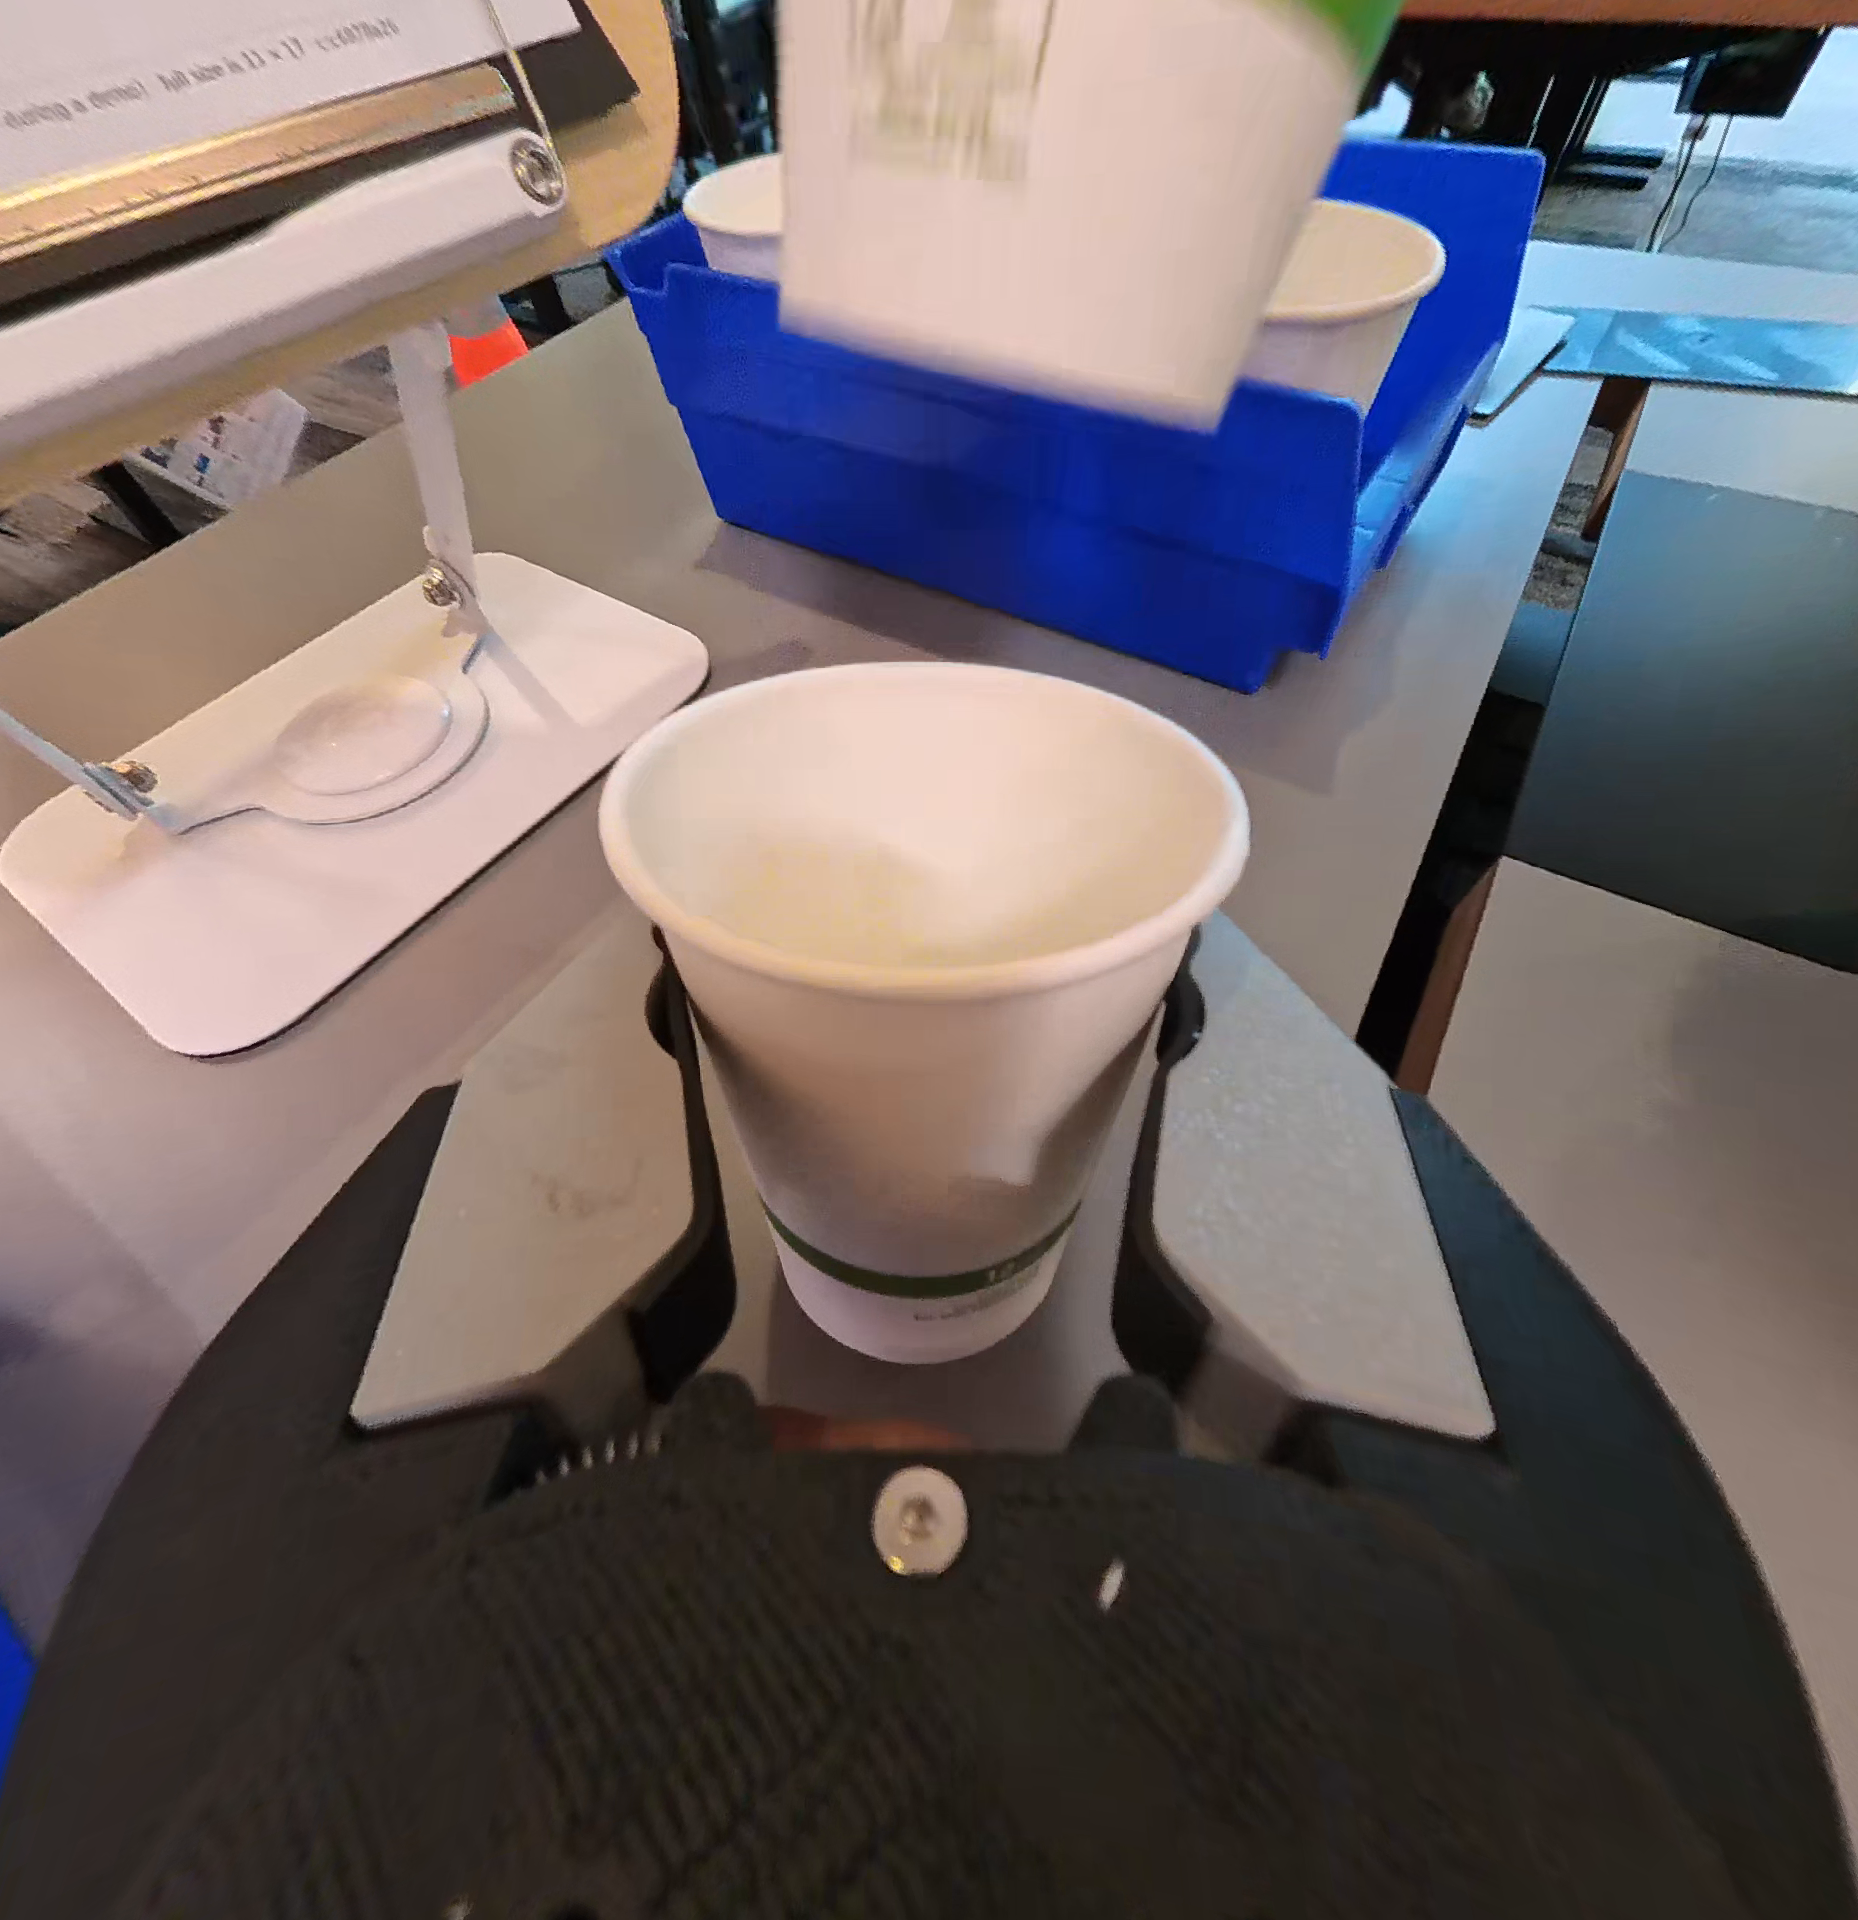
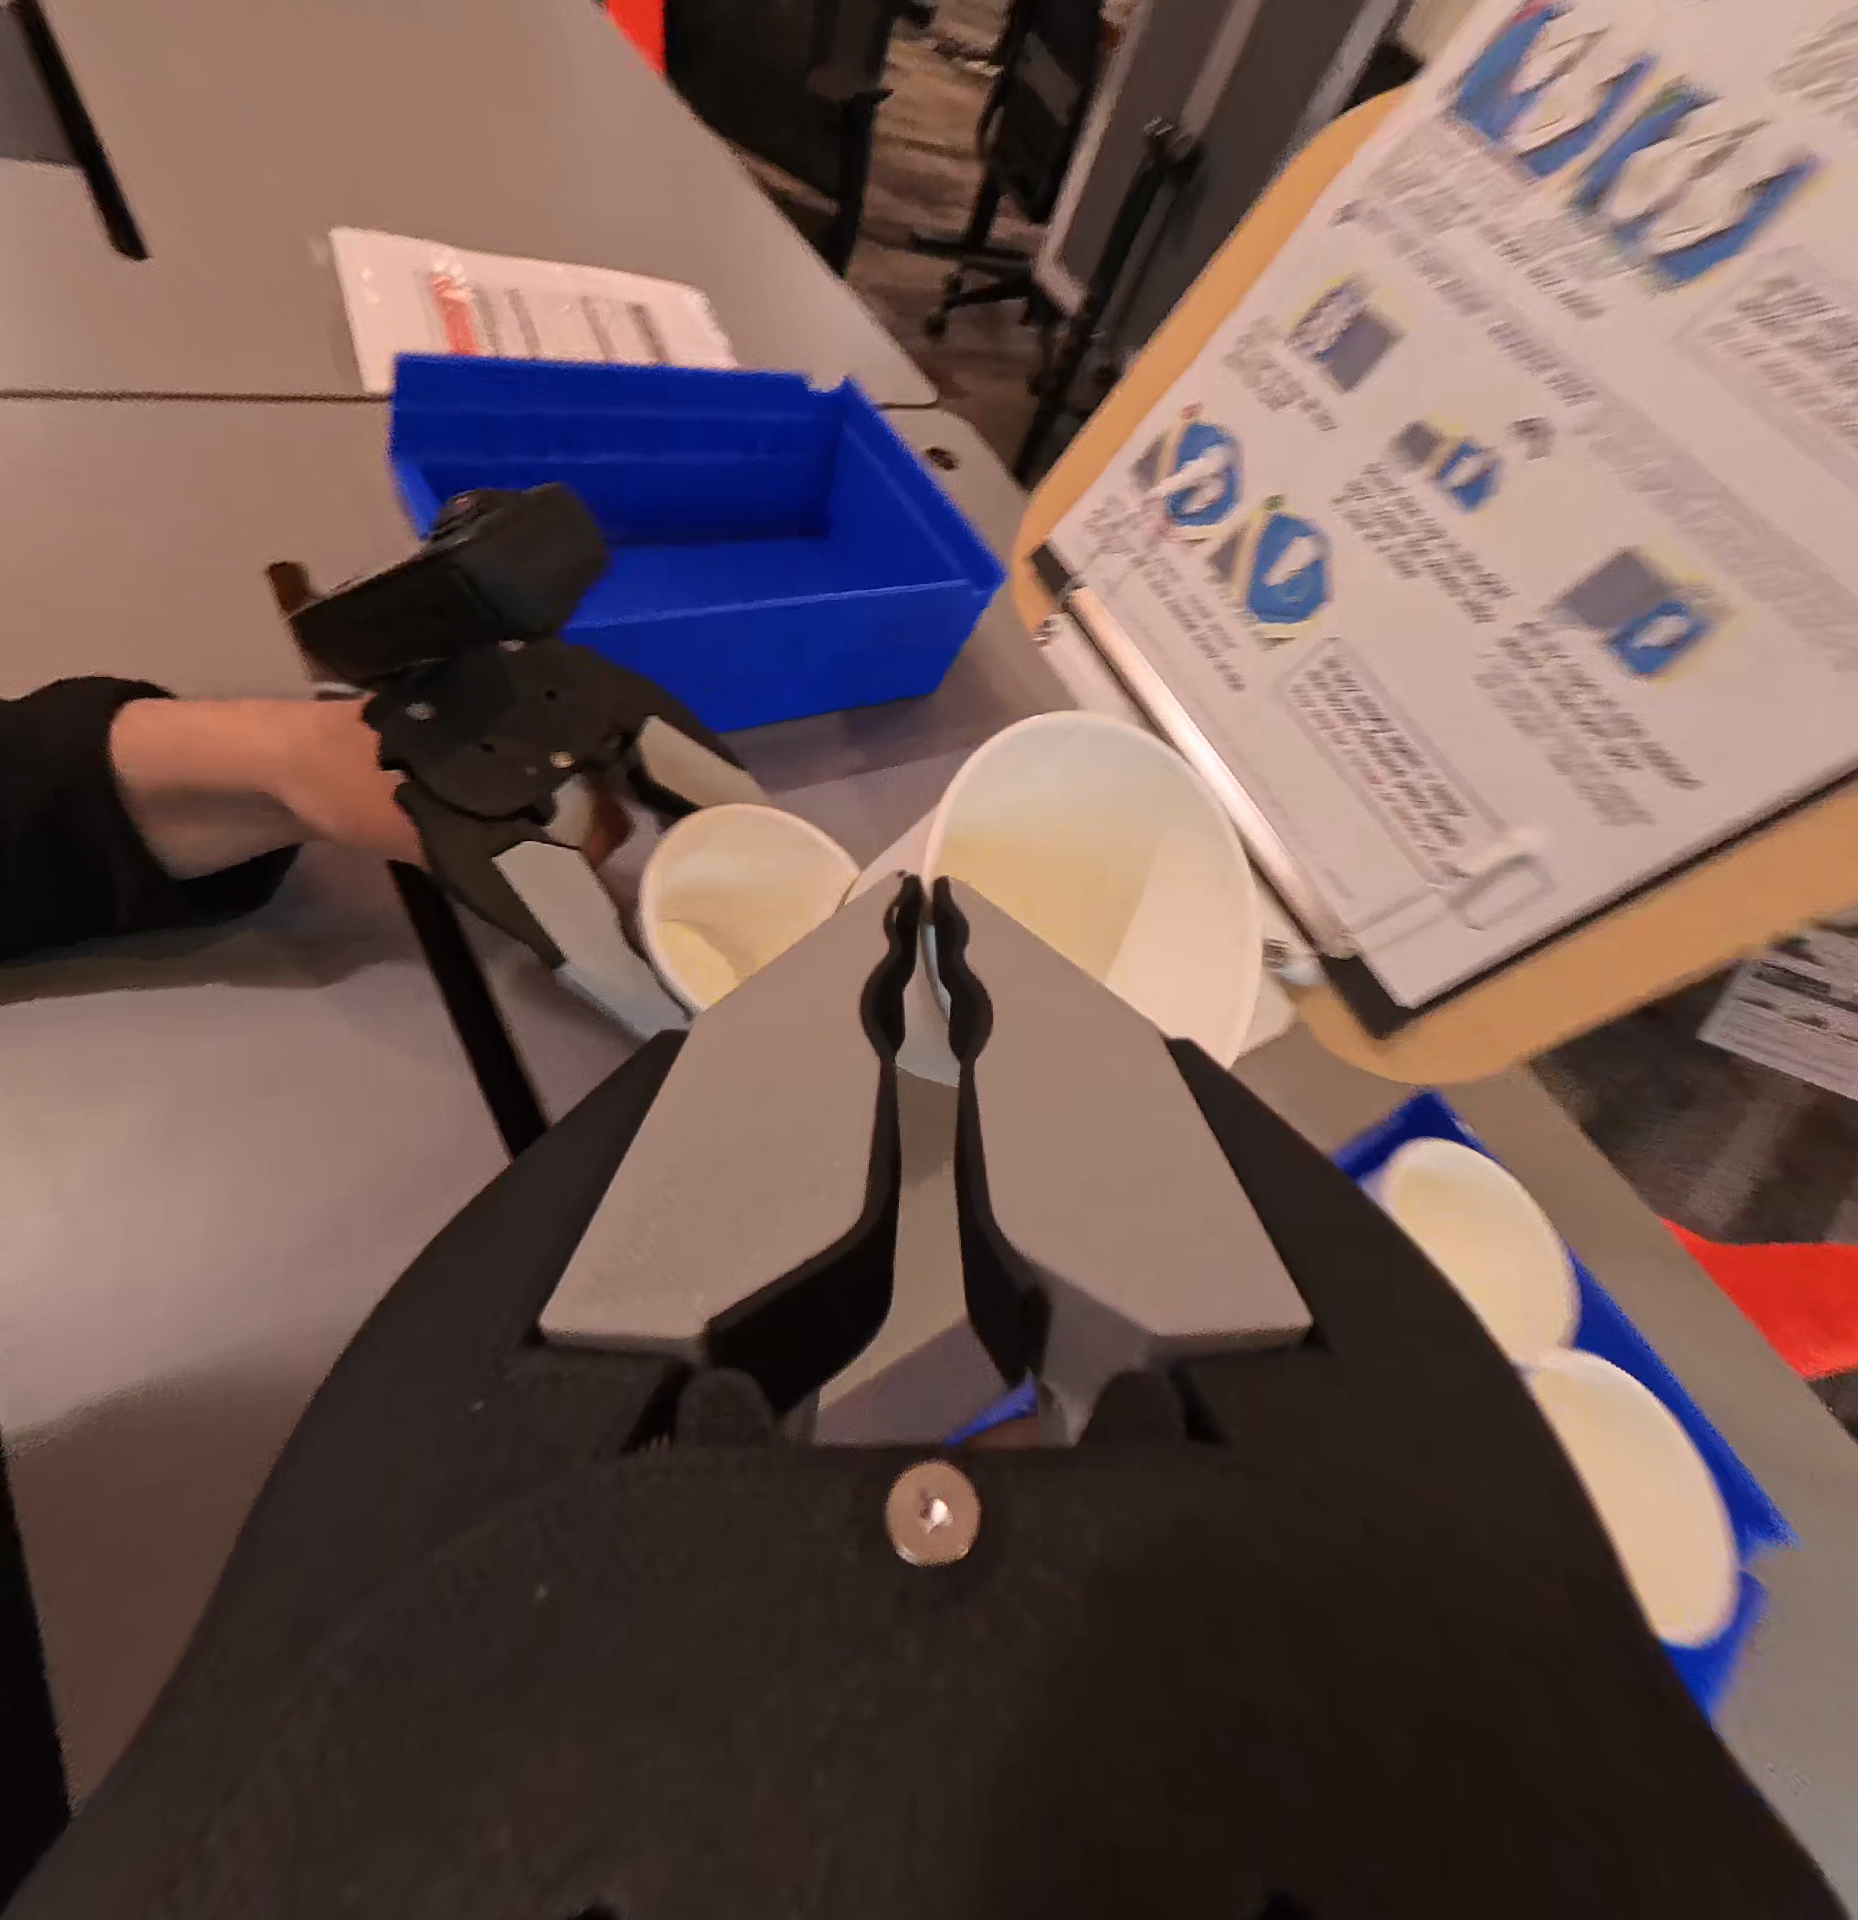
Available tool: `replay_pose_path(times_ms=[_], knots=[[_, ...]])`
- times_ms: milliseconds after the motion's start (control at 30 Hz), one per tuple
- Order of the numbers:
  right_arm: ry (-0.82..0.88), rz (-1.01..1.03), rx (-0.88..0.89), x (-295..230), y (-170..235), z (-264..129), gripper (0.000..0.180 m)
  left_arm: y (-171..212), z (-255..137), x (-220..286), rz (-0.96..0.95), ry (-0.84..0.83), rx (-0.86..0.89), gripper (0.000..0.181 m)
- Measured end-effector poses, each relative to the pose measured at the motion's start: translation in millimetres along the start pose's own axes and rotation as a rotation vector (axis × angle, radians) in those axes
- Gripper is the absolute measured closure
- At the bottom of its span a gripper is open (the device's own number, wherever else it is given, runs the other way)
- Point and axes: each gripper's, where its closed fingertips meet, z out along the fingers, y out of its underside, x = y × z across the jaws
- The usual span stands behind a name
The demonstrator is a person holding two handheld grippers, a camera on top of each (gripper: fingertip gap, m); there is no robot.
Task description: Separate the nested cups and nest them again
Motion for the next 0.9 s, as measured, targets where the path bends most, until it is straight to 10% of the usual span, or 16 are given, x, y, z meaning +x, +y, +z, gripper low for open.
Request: replay_pose_path(times_ms=[367,900], knots=[[0.406,0.097,-0.099,135.3,58.1,-106.5,0.18,-4.0,-1.0,4.2,0.007,0.006,0.012,0.09],[0.463,0.03,-0.494,159.4,203.4,-64.6,0.18,-2.5,-0.9,1.4,-0.002,0.002,0.01,0.09]])
